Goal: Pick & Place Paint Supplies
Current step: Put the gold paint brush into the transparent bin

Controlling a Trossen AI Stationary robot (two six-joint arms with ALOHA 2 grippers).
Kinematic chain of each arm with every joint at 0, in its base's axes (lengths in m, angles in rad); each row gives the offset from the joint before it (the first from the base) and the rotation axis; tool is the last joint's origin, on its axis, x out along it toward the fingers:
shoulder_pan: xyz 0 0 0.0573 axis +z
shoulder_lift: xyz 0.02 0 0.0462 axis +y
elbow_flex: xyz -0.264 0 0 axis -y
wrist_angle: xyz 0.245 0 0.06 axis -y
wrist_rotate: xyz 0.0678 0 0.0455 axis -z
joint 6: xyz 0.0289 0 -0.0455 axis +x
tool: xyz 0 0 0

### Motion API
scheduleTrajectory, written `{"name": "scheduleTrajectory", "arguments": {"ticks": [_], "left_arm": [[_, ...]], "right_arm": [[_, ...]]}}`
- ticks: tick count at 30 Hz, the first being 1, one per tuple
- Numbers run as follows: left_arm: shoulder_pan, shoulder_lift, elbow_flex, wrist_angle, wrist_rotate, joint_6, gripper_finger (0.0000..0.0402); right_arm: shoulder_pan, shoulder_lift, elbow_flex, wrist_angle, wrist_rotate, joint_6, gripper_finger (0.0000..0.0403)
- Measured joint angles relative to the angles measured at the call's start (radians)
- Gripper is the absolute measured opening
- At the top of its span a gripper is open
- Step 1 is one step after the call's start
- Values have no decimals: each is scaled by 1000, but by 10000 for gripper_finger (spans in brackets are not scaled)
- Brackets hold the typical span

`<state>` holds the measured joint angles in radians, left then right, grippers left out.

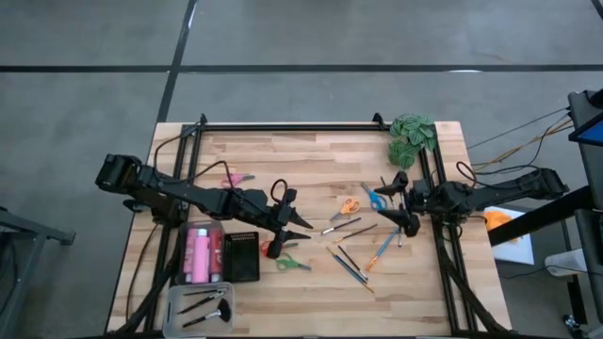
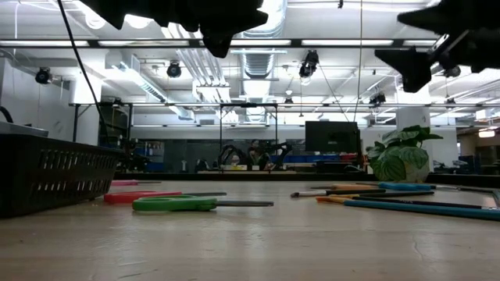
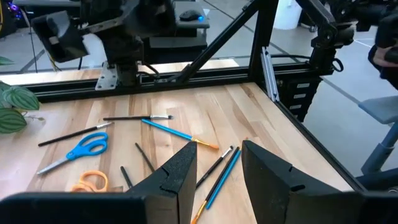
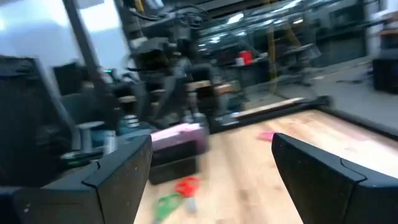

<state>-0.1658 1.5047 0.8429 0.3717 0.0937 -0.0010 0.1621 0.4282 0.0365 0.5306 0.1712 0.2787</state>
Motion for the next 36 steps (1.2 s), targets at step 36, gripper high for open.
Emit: {"name": "scheduleTrajectory", "arguments": {"ticks": [36], "left_arm": [[177, -334, 27, -497, -71, 71, 127]], "right_arm": [[298, 1058, 1005, -1025, 38, 630, 329]]}}
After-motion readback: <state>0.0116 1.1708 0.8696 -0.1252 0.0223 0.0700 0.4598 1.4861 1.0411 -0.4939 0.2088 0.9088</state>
